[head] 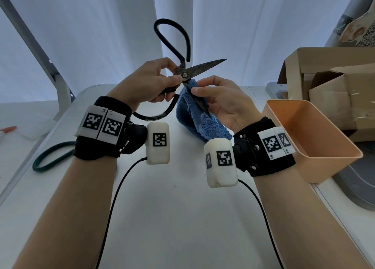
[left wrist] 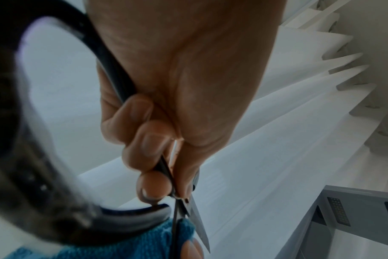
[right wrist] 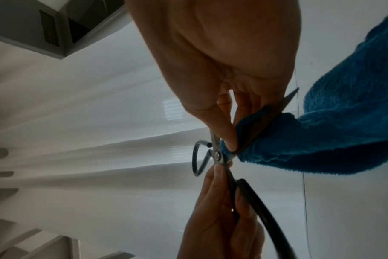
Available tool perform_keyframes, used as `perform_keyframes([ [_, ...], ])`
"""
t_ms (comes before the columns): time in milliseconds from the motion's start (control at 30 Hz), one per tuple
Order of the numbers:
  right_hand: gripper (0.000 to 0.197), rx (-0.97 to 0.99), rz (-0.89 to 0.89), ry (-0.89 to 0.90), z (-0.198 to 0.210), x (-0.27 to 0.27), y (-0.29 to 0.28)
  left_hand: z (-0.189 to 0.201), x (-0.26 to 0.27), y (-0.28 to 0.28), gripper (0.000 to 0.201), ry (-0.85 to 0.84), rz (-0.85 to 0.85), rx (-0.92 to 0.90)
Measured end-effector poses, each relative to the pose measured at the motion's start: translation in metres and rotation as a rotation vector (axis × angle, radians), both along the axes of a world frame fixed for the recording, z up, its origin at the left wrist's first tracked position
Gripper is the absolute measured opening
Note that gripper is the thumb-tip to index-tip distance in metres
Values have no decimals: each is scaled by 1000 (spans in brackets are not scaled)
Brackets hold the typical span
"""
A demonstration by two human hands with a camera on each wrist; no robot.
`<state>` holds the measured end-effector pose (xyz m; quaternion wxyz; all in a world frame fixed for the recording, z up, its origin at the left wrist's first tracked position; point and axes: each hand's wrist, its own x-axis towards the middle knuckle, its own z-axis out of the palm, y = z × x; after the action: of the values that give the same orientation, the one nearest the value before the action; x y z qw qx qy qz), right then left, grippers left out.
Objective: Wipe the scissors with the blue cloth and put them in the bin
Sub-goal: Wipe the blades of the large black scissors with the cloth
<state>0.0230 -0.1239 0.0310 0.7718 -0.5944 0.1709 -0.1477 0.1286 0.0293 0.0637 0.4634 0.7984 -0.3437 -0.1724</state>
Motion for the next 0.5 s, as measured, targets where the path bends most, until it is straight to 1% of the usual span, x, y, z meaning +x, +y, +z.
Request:
perform_keyframes([
  [167,22,-58,-1,-12,0,1,1,0,1,2,16,17,6,0],
  [267,22,-69,-21,-5,0,1,-1,1,0,1,18,17,11,6],
  [400,14,-120,-82,-1,1,1,0,2,1,2,21,18,18,-14],
  [467,7,-110,-121,-10,2,4,2,3,3,5,21,17,28,-27],
  [500,9,-112,-148,-11,1,5,1,4,4,6,21,17,33,-34],
])
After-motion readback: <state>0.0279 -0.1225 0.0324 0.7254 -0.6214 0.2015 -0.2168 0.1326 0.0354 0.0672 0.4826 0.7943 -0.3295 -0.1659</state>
